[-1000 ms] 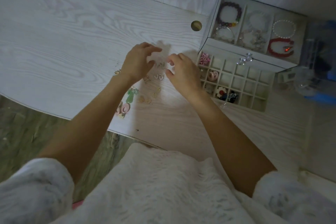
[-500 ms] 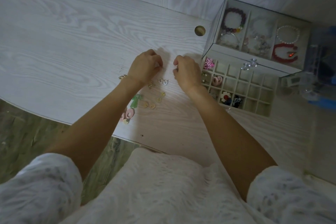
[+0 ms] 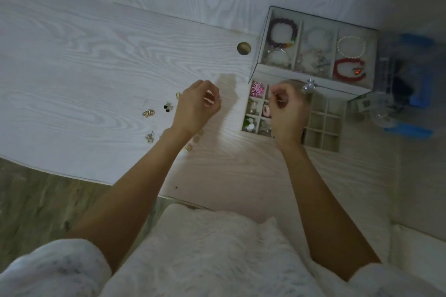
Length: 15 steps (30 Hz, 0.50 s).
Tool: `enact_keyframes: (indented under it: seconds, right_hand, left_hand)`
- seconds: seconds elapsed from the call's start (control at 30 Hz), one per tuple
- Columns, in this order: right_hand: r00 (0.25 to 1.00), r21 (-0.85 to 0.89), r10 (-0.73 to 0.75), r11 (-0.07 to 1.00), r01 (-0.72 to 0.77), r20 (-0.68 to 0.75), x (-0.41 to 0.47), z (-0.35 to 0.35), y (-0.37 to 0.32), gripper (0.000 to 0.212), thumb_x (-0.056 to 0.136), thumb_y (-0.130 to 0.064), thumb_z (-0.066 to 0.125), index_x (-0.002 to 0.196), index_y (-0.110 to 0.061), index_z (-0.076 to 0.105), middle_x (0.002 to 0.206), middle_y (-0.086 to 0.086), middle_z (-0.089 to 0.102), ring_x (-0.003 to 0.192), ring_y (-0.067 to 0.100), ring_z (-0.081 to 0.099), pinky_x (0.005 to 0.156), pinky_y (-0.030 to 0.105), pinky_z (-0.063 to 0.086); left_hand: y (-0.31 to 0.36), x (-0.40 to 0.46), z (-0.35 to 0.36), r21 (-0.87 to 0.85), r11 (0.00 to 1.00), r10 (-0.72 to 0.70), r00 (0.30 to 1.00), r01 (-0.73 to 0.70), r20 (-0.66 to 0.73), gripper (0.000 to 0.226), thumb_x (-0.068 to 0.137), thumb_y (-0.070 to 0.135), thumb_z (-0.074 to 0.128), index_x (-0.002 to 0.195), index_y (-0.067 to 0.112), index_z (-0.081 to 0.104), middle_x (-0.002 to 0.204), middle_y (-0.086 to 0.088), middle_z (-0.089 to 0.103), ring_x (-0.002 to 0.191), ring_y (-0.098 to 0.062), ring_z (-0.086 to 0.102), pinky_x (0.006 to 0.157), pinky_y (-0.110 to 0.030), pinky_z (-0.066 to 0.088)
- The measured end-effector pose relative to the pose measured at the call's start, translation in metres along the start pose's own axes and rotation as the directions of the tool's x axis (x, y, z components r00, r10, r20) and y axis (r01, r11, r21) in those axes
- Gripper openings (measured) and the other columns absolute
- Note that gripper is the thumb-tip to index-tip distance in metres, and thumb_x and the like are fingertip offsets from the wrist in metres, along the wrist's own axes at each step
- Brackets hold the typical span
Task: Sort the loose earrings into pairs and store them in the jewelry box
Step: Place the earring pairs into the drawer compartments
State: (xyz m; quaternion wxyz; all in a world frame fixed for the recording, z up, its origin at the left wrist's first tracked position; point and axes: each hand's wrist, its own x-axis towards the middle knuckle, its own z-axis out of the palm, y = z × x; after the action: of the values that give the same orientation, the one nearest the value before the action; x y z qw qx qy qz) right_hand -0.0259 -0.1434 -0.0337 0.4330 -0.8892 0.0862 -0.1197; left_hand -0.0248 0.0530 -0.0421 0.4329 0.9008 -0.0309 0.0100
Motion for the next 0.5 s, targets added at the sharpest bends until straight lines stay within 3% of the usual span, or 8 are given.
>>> enact_keyframes:
  seconds: [0.13,0.2,0.33,0.47,0.5]
  right_hand:
    - [0.999,-0.119,-0.049,0.992,0.049,0.001,0.01,0.001,0.017,0.012,0.079,0.002,0.064,0.088,-0.005,0.064,0.089,0.01,0.065,0.077,0.019,0.063,0.07,0.025,0.053]
    - [0.998,-0.141,-0.029,0.989,0.037,0.06,0.014,0.002,0.021,0.022,0.077,0.005,0.064,0.096,-0.006,0.064,0.094,0.01,0.066,0.081,0.019,0.063,0.075,0.031,0.055]
    - [0.99,-0.165,-0.076,0.982,0.096,0.123,0.016,-0.001,0.024,0.037,0.074,0.012,0.055,0.105,-0.006,0.064,0.1,0.011,0.066,0.086,0.023,0.063,0.077,0.031,0.053]
    - [0.983,-0.229,-0.109,0.963,0.141,0.149,0.015,-0.006,0.029,0.037,0.073,0.014,0.048,0.102,-0.002,0.065,0.1,0.017,0.064,0.091,0.031,0.059,0.08,0.032,0.044]
    - [0.982,-0.244,-0.119,0.958,0.152,0.146,0.014,-0.008,0.03,0.036,0.074,0.013,0.047,0.102,-0.002,0.065,0.1,0.017,0.064,0.092,0.032,0.059,0.08,0.03,0.042]
  left_hand:
    - [0.04,0.003,0.02,-0.142,0.99,0.0,1.0,0.002,0.011,0.006,0.08,0.005,0.067,0.083,0.005,0.062,0.092,-0.006,0.065,0.073,-0.012,0.064,0.064,-0.017,0.053]
    - [0.05,0.011,0.032,-0.122,0.992,0.023,0.999,-0.019,0.032,0.007,0.079,0.005,0.068,0.081,0.008,0.062,0.09,-0.007,0.066,0.073,-0.014,0.064,0.064,-0.023,0.054]
    - [0.059,0.029,0.059,-0.016,1.0,0.018,0.998,-0.017,0.055,0.008,0.074,0.011,0.068,0.08,0.014,0.064,0.084,-0.003,0.068,0.074,-0.017,0.064,0.068,-0.036,0.054]
    - [0.069,0.039,0.076,0.053,0.993,0.097,0.991,-0.102,0.094,0.013,0.075,0.006,0.065,0.085,0.013,0.068,0.089,-0.001,0.071,0.075,-0.015,0.063,0.068,-0.018,0.044]
    - [0.069,0.04,0.08,0.082,0.989,0.115,0.987,-0.124,0.108,0.013,0.075,0.005,0.065,0.085,0.013,0.068,0.09,-0.001,0.071,0.076,-0.018,0.064,0.067,-0.019,0.044]
